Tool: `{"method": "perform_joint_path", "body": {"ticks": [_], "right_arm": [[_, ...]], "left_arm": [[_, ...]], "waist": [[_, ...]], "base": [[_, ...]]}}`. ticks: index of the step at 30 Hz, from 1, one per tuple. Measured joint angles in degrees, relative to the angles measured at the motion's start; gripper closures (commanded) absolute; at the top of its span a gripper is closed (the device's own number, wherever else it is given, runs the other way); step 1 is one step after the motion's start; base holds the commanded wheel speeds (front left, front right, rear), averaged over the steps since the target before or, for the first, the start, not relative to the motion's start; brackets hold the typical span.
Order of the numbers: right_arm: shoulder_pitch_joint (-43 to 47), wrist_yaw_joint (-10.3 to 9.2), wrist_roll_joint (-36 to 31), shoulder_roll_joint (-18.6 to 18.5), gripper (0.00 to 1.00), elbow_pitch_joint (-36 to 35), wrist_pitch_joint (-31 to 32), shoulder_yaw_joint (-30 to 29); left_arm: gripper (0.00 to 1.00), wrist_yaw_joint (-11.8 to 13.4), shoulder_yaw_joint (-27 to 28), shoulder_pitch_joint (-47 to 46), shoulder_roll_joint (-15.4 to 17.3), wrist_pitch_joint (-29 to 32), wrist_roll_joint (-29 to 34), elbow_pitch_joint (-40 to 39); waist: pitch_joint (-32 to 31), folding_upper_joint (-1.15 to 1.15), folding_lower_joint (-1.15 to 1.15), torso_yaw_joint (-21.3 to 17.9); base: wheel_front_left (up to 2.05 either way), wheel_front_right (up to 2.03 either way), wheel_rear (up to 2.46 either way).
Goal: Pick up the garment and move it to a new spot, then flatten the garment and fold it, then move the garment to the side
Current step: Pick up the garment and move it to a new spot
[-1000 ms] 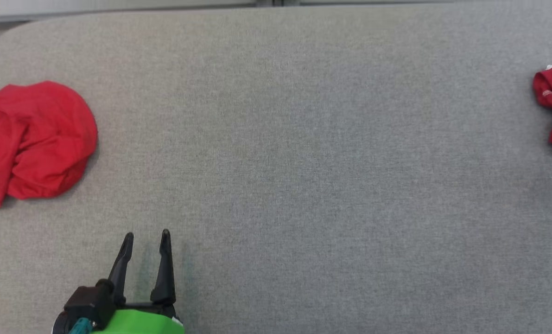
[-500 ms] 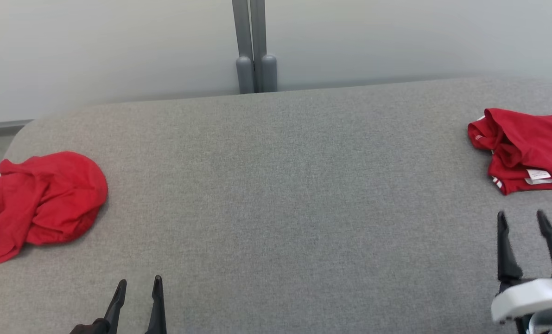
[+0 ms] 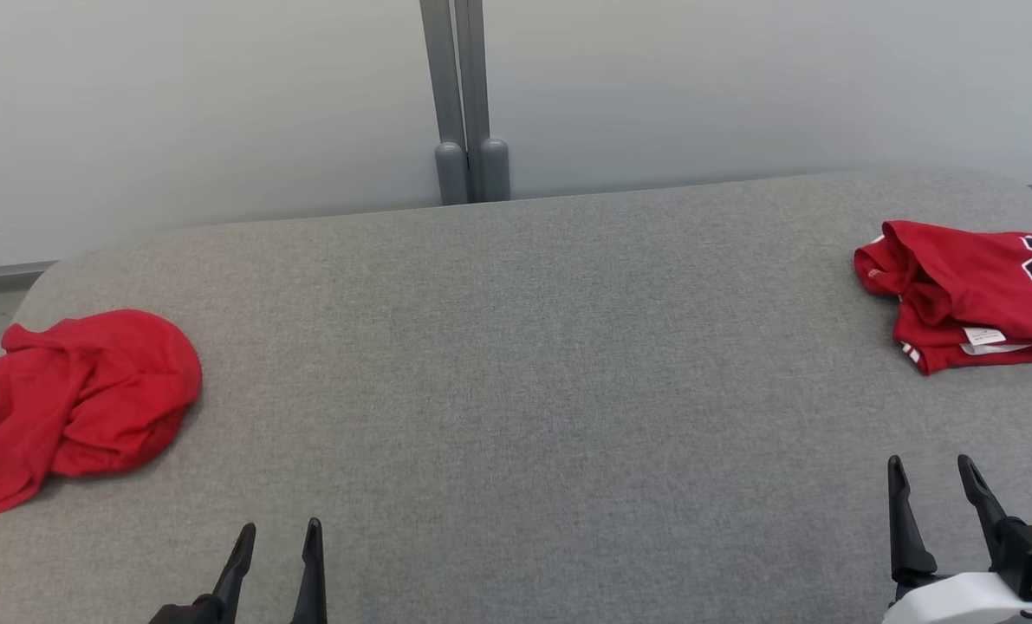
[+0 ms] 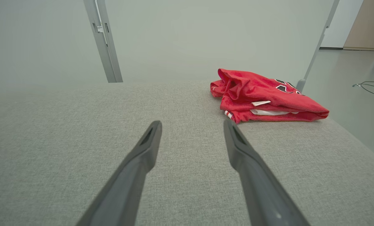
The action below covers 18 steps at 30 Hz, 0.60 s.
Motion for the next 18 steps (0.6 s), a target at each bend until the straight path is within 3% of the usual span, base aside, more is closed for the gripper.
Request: {"method": "perform_joint_path", "body": {"ticks": [11,18], "right_arm": [[0.5,0.00,0.1,0.4,0.00,0.9,0.0,0.4],[1.4,0.00,0.9,0.6,0.00,0.8,0.0,1.6]], "left_arm": [[0.00,0.0,-0.3,-0.3,0.0,0.0,-0.1,0.0],[0.00,0.0,-1.2,-1.0,0.1,0.0,-0.1,0.2]], "waist": [[0.4,0.00,0.00,2.0],[0.5,0.00,0.00,7.2]], "base": [[0.00,0.00,0.00],[0.00,0.00,0.00]]}}
